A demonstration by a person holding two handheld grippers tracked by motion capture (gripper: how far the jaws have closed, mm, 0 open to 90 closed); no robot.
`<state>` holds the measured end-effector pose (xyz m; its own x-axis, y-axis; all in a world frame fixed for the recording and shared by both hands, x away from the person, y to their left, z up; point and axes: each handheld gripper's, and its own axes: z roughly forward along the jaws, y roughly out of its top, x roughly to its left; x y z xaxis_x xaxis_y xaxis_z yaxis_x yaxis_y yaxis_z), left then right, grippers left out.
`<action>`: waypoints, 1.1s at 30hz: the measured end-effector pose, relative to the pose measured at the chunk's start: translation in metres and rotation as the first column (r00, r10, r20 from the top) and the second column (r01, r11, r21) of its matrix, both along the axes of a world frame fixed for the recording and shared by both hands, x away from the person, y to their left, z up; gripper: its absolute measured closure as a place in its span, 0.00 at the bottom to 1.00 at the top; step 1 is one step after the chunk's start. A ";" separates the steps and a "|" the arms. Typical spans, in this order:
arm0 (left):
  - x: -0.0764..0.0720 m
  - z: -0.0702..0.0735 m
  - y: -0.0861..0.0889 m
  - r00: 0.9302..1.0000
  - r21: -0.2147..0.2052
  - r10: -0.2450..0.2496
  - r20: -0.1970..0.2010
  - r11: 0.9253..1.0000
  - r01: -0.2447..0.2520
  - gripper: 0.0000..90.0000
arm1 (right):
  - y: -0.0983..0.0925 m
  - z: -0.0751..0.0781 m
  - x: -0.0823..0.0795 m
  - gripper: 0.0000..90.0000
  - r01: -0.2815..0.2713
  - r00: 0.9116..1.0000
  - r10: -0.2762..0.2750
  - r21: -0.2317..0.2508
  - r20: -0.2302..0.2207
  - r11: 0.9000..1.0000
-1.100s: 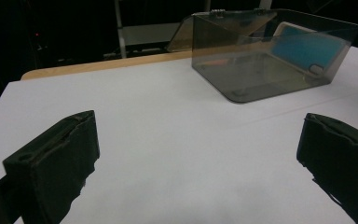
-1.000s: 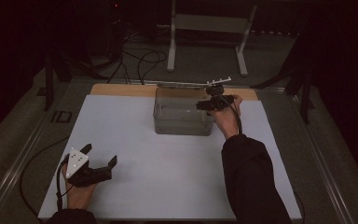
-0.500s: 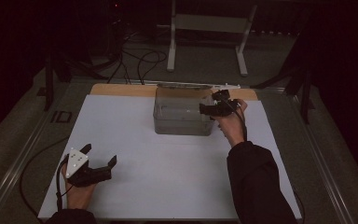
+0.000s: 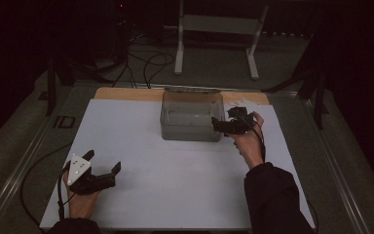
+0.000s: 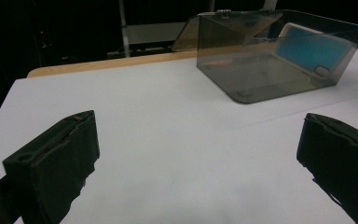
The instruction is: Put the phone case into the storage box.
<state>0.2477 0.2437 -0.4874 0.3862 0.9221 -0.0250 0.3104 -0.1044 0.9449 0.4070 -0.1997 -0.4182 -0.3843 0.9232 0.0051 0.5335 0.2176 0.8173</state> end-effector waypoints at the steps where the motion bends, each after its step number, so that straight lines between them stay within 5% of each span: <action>1: 0.000 0.000 0.000 1.000 0.000 0.000 0.000 1.000 0.000 0.00 | -0.001 0.000 -0.003 0.10 0.000 1.000 0.000 0.006 0.002 1.000; 20: 0.003 0.005 0.003 1.000 0.012 0.006 -0.009 1.000 -0.006 0.00 | -0.028 -0.018 -0.056 0.10 -0.038 0.999 0.037 0.035 0.014 0.999; 33: 0.006 0.008 0.009 1.000 0.008 0.001 -0.019 1.000 -0.001 0.00 | -0.042 -0.026 -0.087 0.10 -0.071 0.995 0.069 0.022 0.072 0.997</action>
<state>0.2535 0.2525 -0.4794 0.3851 0.9226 -0.0247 0.3283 -0.1119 0.9379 0.3197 -0.2419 -0.4443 -0.4482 0.8939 -0.0023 0.4582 0.2319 0.8580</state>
